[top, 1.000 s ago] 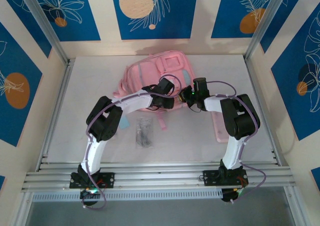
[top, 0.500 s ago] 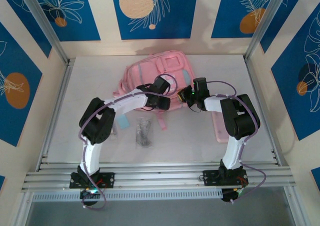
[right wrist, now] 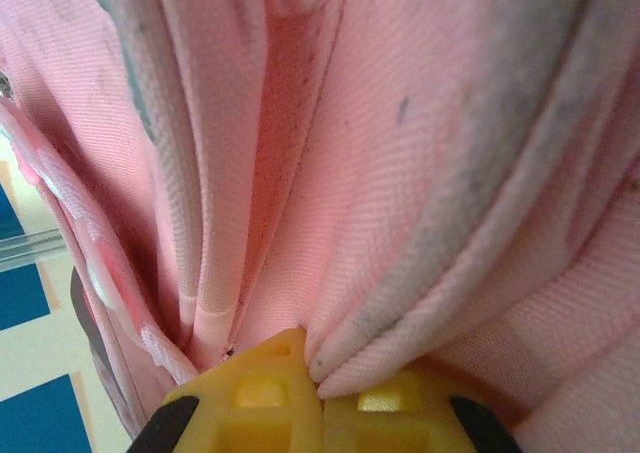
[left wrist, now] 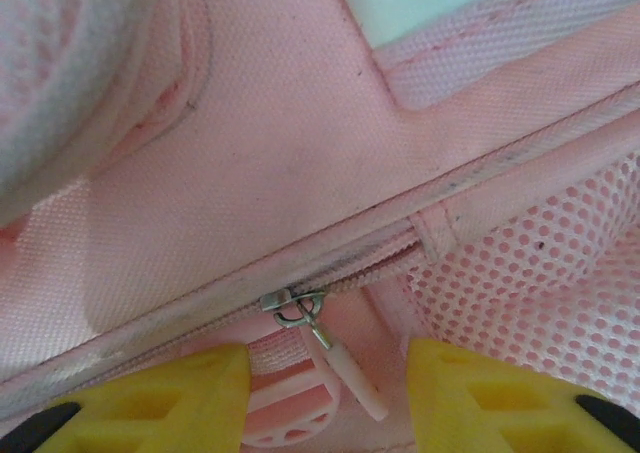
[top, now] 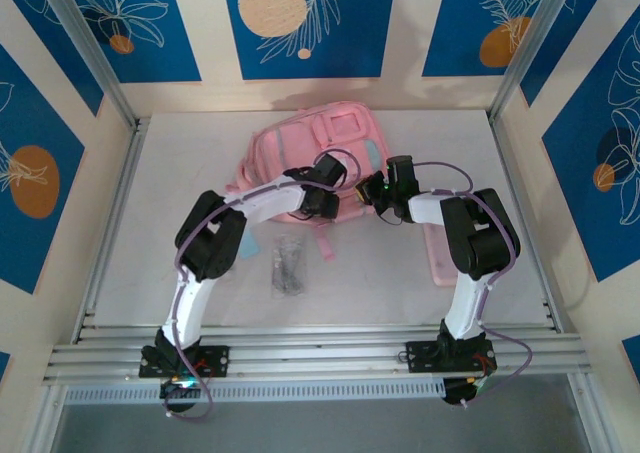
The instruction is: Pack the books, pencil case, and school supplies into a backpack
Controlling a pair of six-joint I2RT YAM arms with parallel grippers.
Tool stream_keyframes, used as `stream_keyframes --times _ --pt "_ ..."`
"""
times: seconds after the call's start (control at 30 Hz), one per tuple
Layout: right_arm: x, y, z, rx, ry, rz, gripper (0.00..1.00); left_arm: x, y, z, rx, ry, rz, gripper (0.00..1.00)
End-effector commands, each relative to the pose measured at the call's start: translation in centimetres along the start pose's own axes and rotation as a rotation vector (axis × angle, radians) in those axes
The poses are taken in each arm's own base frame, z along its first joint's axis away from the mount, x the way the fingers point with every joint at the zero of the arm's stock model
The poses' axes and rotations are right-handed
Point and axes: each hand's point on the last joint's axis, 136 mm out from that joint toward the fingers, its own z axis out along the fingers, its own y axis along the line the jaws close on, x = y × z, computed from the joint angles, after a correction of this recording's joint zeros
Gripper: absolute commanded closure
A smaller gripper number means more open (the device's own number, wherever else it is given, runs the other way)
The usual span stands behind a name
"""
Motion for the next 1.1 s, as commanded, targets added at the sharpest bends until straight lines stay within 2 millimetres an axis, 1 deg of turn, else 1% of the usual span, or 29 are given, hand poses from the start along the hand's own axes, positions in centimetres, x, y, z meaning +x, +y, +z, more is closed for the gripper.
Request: stream_keyframes --times 0.0,0.07,0.13,0.17,0.2,0.27,0.3,0.4,0.5,0.57,0.63,0.73,0.83,0.87,1.0,1.07 --pt "2.6 -1.5 0.8 0.022 0.094 -0.020 1.00 -1.3 0.6 1.9 -0.028 -0.002 -0.008 0.56" --pt "2.8 -1.5 1.0 0.014 0.104 -0.022 1.00 -2.2 0.2 1.7 -0.027 -0.008 0.006 0.59" --pt "2.9 -1.4 1.1 0.008 0.111 -0.020 1.00 -3.0 0.0 1.4 -0.027 -0.024 0.021 0.59" --pt "2.9 -1.6 1.2 0.009 0.112 -0.015 1.00 -3.3 -0.1 1.4 -0.025 -0.030 0.026 0.62" --pt "3.0 -1.8 1.3 0.009 0.114 -0.011 1.00 -3.5 -0.1 1.5 -0.022 -0.031 0.031 0.67" --pt "3.0 -1.7 1.4 0.003 0.118 -0.007 1.00 -3.3 0.3 2.1 -0.023 -0.008 0.024 0.79" --pt "3.0 -1.8 1.5 0.005 0.119 -0.005 1.00 -2.8 0.7 2.6 -0.024 0.016 0.017 0.85" --pt "2.9 -1.9 1.4 0.007 0.115 -0.006 1.00 -1.7 1.5 3.2 -0.025 0.056 0.001 0.89" --pt "2.8 -1.8 1.3 0.005 0.112 -0.007 1.00 -1.0 1.2 3.0 0.013 0.067 -0.015 0.88" --pt "2.6 -1.7 1.3 0.009 0.108 -0.012 1.00 -1.3 0.5 2.3 0.054 0.065 -0.022 0.89" --pt "2.3 -2.0 1.2 0.021 0.101 -0.012 1.00 -1.9 -0.2 0.9 0.097 0.056 -0.015 1.00" --pt "1.4 -2.7 0.7 0.035 0.079 -0.007 1.00 -2.3 -0.3 -1.6 0.123 0.051 0.062 1.00" --pt "0.1 -3.3 0.1 0.059 0.048 -0.020 1.00 -1.3 1.1 -3.4 0.118 0.106 0.143 1.00" --pt "-0.4 -3.5 -0.1 0.068 0.039 -0.025 1.00 -0.7 2.0 -3.8 0.108 0.140 0.162 1.00" --pt "-2.1 -3.4 -0.9 0.069 0.013 -0.037 1.00 1.7 5.1 -4.0 0.079 0.253 0.207 1.00" --pt "-2.7 -3.1 -1.1 0.071 0.005 -0.053 1.00 2.5 6.6 -3.8 0.044 0.287 0.231 1.00"
